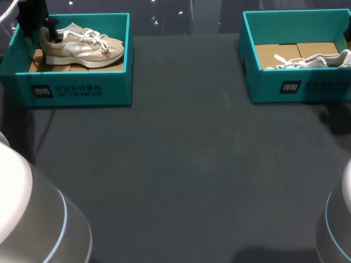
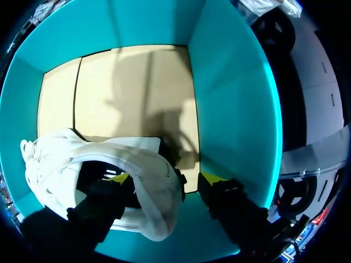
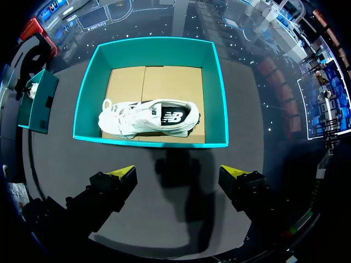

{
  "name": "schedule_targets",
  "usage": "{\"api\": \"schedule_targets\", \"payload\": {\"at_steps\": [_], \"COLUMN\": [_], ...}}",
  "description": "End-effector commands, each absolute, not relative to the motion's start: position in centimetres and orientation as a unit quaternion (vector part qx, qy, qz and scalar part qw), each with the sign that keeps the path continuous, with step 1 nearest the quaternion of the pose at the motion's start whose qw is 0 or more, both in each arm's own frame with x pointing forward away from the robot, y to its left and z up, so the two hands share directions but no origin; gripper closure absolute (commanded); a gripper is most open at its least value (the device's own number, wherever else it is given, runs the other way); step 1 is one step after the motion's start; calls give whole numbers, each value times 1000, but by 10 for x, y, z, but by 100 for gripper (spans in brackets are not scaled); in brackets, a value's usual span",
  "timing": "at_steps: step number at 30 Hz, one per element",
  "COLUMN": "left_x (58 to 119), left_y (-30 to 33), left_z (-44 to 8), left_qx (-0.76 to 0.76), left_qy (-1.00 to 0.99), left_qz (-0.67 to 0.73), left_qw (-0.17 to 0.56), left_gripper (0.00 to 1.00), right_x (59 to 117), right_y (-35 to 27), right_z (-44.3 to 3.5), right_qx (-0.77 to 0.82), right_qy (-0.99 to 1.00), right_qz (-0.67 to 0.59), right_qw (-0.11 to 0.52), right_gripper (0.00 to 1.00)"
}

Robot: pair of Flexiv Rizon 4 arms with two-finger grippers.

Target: Take the shoe out of the shoebox, open the shoe tongue, remove and reinsert the insole, then place the shoe into the shoebox

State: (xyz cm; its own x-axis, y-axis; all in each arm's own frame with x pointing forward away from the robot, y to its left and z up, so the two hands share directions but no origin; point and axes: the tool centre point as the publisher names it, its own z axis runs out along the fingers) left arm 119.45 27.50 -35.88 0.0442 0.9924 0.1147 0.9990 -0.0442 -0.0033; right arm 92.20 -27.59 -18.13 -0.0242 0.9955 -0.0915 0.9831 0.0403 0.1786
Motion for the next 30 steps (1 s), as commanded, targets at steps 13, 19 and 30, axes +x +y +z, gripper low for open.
{"api": "schedule_targets", "payload": {"at_steps": [13,19,30], "left_x": [1193,1189,1188], "left_y": [276,281,292], "left_z": [-372,-371,-351], "left_qx": [-716,-717,-708], "left_qy": [-695,-693,-704], "left_qz": [-52,-54,-35], "left_qw": [44,47,47], "left_gripper": [74,100,100], "right_x": [921,921,921], "right_y": [-275,-275,-275], "right_z": [-182,-182,-182], "right_qx": [692,692,692], "right_qy": [714,714,714], "right_qz": [32,32,32], "right_qw": [96,96,96], "right_gripper": [0,0,0]}}
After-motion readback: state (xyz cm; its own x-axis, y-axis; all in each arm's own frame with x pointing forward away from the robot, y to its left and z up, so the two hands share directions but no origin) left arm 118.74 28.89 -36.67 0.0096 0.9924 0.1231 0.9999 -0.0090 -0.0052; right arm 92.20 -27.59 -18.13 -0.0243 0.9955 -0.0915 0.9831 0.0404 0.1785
